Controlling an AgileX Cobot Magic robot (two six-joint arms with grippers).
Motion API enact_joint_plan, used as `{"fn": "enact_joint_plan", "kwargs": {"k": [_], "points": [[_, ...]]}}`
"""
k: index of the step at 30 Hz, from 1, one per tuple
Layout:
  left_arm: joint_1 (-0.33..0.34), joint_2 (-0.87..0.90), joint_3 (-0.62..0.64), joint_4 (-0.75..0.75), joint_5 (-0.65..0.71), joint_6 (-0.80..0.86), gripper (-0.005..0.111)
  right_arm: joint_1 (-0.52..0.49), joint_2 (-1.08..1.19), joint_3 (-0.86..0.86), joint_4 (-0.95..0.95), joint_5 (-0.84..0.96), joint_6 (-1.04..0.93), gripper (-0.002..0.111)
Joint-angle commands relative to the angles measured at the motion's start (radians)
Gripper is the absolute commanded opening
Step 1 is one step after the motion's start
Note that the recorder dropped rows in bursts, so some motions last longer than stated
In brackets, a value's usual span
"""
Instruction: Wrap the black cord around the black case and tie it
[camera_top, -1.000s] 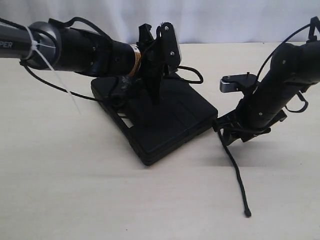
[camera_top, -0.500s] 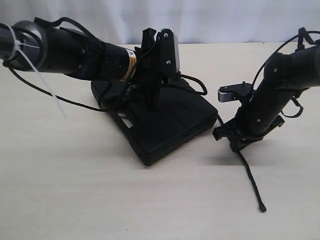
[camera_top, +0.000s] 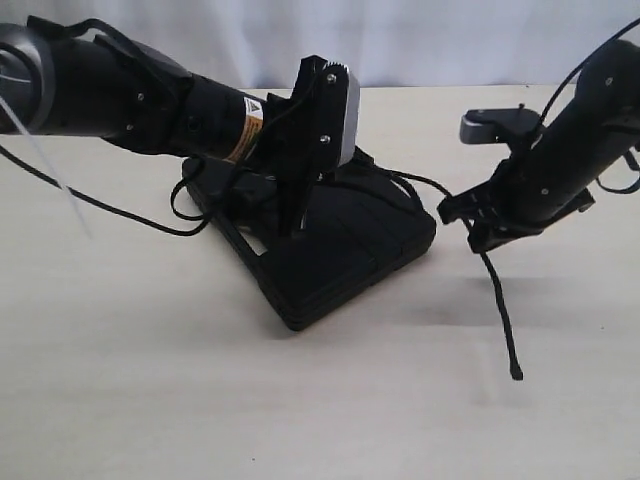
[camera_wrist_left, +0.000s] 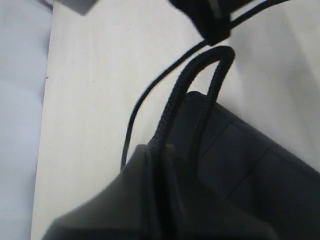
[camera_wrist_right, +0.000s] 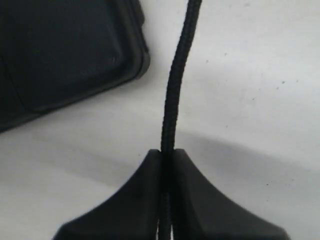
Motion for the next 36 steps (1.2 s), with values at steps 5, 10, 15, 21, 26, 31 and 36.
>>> {"fn": "enact_joint_plan", "kwargs": {"k": [5, 10, 15, 21, 26, 31, 36], "points": [[-0.049, -0.017, 0.058, 0.011, 0.01, 0.109, 0.0, -0.106, -0.011, -0.077, 0.35, -0.032, -0.196, 0.004], [-0.078, -0.017, 0.08, 0.011, 0.019, 0.153, 0.0, -0.113, -0.011, -0.078, 0.579, -0.073, -0.348, 0.004], [-0.105, -0.017, 0.086, 0.011, 0.051, 0.17, 0.0, -0.113, -0.011, -0.078, 0.731, -0.073, -0.438, 0.004], [-0.107, -0.017, 0.09, 0.011, 0.052, 0.17, 0.0, -0.113, -0.011, -0.078, 0.798, -0.071, -0.468, 0.004], [-0.107, -0.013, 0.091, 0.002, 0.047, 0.196, 0.0, -0.113, -0.011, -0.078, 0.832, -0.059, -0.489, 0.004], [-0.107, -0.013, 0.091, -0.222, 0.111, 0.375, 0.0, -0.113, -0.011, -0.078, 0.83, 0.018, -0.491, 0.004], [-0.107, -0.002, 0.091, -0.38, 0.109, 0.516, 0.0, -0.111, -0.011, -0.078, 0.826, 0.099, -0.515, 0.004]]}}
